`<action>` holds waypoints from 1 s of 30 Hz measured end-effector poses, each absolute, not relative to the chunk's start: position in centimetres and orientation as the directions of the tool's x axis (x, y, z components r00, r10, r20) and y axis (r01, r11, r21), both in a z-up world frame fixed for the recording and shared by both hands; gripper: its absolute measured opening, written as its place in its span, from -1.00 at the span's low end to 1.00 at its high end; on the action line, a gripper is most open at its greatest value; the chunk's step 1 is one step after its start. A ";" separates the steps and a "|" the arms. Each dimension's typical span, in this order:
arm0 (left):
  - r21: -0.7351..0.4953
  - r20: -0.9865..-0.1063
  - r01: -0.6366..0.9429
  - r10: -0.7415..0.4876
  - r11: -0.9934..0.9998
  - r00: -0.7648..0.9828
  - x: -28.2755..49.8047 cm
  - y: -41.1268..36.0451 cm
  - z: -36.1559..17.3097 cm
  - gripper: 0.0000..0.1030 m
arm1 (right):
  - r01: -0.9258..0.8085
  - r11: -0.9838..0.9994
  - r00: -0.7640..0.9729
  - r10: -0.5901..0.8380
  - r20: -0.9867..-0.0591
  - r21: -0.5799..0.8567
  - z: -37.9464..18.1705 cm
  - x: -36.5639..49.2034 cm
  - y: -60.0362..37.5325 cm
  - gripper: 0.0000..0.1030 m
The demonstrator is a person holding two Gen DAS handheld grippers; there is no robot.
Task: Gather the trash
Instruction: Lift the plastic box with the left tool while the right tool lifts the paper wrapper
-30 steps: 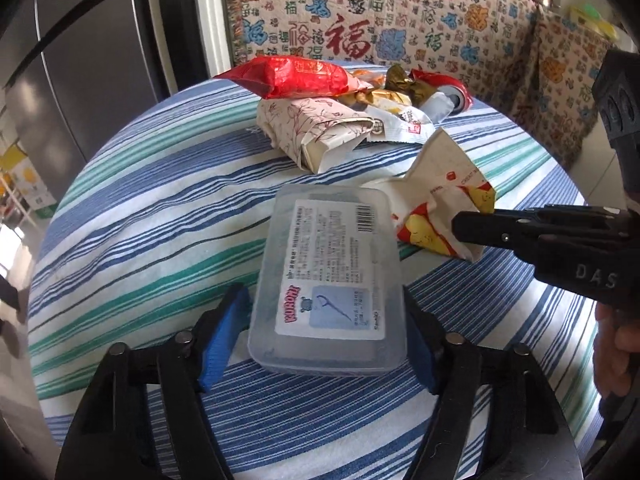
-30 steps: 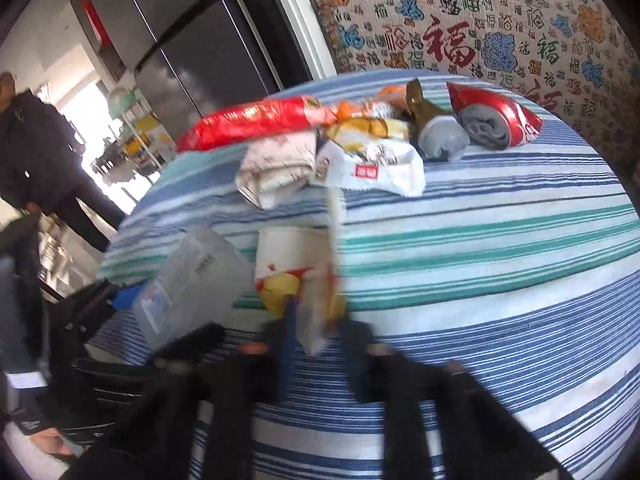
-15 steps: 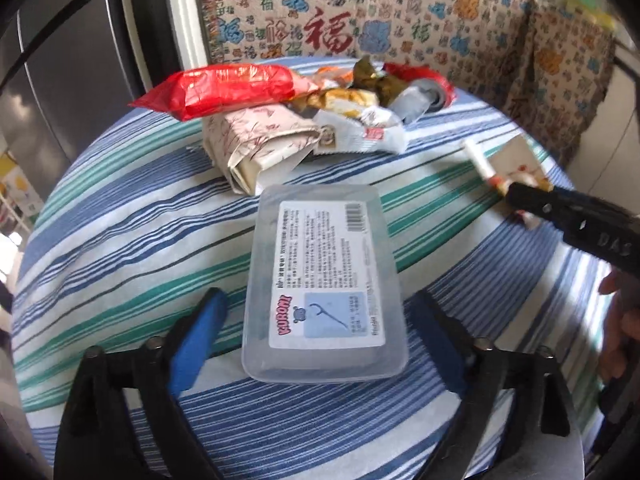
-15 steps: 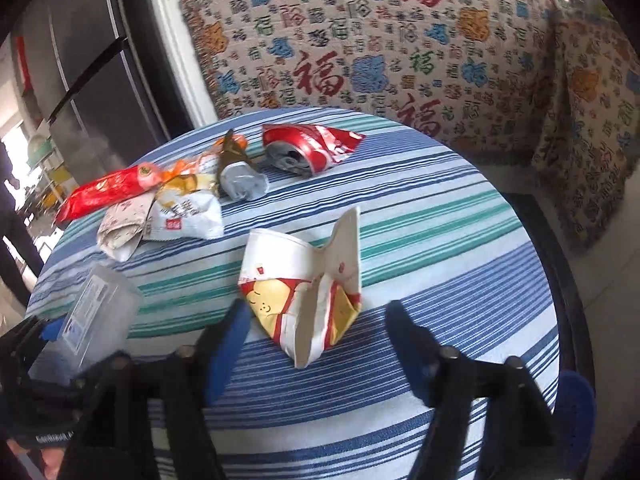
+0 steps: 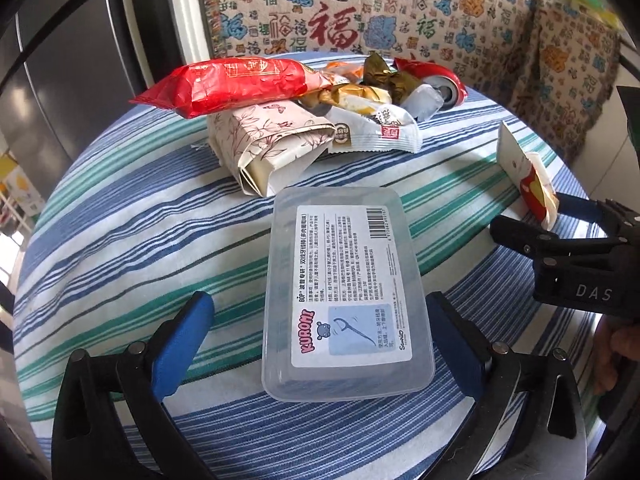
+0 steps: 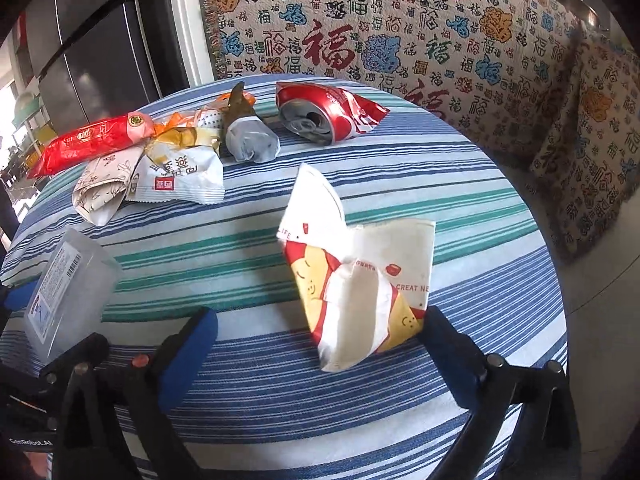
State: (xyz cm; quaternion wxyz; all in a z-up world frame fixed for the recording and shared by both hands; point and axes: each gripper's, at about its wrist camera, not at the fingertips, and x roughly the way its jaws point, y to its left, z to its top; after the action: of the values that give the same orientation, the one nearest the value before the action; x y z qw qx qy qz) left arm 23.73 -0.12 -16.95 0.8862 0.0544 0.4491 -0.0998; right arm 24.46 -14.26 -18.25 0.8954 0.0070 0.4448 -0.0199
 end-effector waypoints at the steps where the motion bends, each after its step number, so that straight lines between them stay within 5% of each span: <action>1: 0.008 -0.807 0.226 -0.127 0.974 0.577 23.7 -0.1 -17.0 0.99 | 0.042 0.999 0.604 -0.029 -0.797 -0.005 -18.3 24.5 -14.3 1.00; 30: 0.008 -0.809 0.218 -0.122 0.976 0.575 23.4 -0.3 -16.9 0.99 | 0.034 0.999 0.600 -0.023 -0.799 -0.003 -18.2 23.9 -14.5 1.00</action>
State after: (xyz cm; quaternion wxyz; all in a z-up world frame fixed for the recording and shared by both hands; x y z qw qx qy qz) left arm 23.37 -0.31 -16.93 0.8858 0.0533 0.4510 -0.0960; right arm 23.89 -14.47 -18.22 0.8945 0.0060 0.4468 -0.0160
